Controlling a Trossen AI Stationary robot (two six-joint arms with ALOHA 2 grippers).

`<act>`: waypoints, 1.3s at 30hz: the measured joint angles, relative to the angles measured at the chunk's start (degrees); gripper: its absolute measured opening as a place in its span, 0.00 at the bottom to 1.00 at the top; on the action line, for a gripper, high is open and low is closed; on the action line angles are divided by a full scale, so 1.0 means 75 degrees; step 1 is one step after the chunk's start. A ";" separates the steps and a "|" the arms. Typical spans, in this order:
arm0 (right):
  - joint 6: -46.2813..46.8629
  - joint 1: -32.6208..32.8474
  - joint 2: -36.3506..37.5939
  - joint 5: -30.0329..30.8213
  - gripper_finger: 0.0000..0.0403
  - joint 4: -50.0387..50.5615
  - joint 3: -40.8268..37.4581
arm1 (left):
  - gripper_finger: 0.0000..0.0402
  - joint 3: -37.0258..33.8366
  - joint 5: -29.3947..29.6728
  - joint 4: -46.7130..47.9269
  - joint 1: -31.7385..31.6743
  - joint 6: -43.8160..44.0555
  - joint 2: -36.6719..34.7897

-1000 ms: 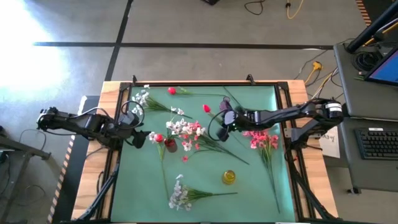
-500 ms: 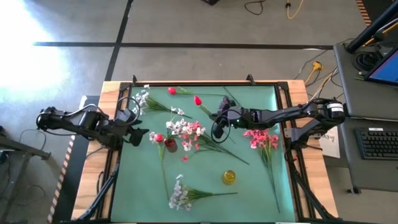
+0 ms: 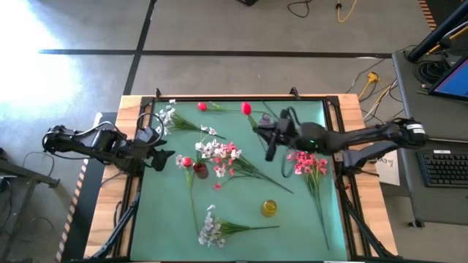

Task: Sort flowers into vase by color
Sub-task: Put the right red tulip into the yellow flower vase

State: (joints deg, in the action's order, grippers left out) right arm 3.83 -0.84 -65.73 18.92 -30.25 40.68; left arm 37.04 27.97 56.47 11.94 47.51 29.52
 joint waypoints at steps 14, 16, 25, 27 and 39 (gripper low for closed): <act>0.0190 0.1876 0.0962 -0.1602 0.03 -0.3630 -0.1685 | 0.73 -0.0038 0.0012 -0.0040 0.0000 -0.0006 0.0002; 0.0564 0.2093 0.1070 -0.2460 0.03 -0.3641 -0.1693 | 0.73 -0.0038 0.0012 -0.0043 0.0000 -0.0006 0.0003; -0.0097 0.3142 0.0862 -0.2835 0.03 -0.3861 -0.1704 | 0.73 -0.0041 0.0016 -0.0042 0.0000 -0.0006 0.0003; -0.0466 0.3323 0.0653 -0.2652 0.03 -0.4149 -0.1707 | 0.73 -0.0041 0.0017 -0.0043 0.0000 -0.0006 0.0003; -0.0886 0.3614 -0.0682 -0.2309 0.03 -0.5426 -0.1713 | 0.73 -0.0041 0.0015 -0.0041 0.0000 -0.0006 0.0003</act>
State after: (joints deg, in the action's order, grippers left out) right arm -2.82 26.26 -70.84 1.60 -70.95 27.83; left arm 36.73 28.08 56.16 11.94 47.46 29.54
